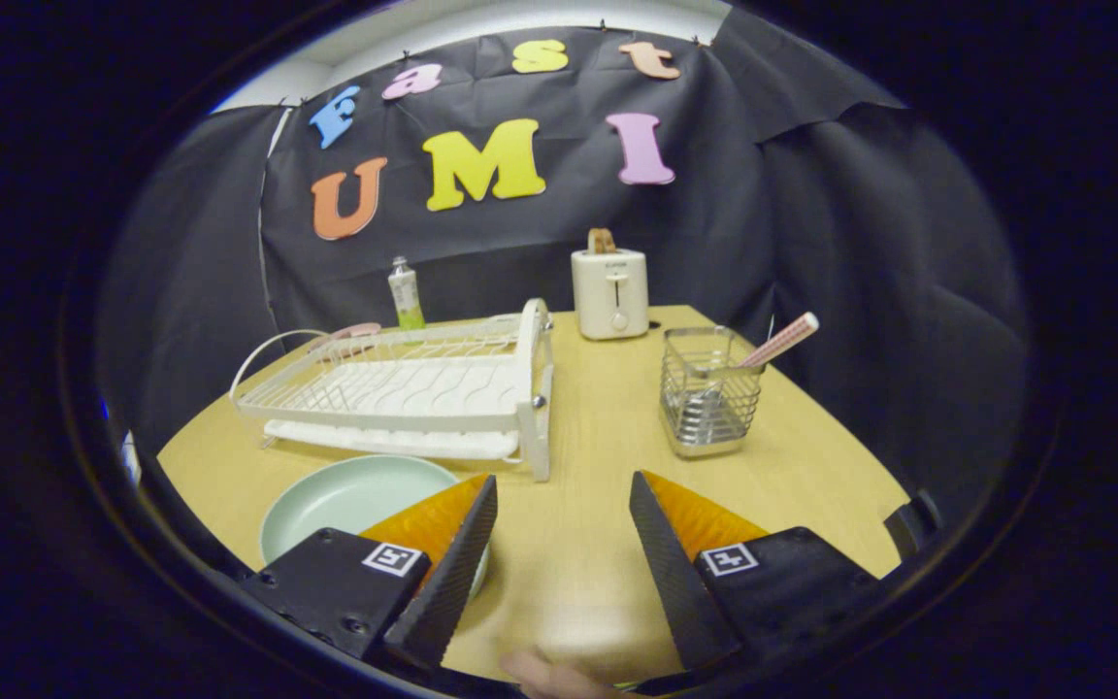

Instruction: Take the plate from the dish rack, then take the spoon from the basket and place it into the plate.

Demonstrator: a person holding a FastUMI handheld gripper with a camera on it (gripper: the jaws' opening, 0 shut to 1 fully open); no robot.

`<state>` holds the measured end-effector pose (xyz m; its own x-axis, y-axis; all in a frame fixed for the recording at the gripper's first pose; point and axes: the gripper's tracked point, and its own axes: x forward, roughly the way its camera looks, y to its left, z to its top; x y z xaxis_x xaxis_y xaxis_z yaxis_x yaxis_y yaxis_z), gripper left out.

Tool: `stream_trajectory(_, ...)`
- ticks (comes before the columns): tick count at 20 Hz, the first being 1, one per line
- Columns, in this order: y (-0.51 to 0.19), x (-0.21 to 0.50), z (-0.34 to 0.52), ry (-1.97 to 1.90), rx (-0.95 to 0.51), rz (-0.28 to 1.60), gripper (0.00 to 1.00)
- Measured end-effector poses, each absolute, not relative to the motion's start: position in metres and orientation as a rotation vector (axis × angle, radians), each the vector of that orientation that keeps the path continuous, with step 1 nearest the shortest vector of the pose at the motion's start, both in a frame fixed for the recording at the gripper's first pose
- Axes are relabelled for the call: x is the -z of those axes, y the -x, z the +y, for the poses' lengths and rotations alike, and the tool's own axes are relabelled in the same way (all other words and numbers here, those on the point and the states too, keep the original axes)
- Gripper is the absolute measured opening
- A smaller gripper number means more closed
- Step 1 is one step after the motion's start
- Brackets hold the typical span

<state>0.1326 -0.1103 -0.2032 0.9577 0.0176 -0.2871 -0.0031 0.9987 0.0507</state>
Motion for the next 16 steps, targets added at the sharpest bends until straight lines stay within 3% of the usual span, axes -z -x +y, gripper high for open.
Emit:
stream_trajectory(4, -0.142, 0.181, -0.164, -0.026, 0.094, 0.157, 1.00)
stream_trajectory(8, -0.153, 0.167, -0.199, -0.036, 0.133, 0.073, 1.00)
stream_trajectory(10, -0.168, 0.171, -0.225, -0.036, 0.202, 0.076, 1.00)
stream_trajectory(13, -0.192, 0.177, -0.229, -0.077, 0.193, 0.114, 1.00)
stream_trajectory(16, -0.212, 0.168, -0.232, -0.086, 0.158, 0.065, 0.91)
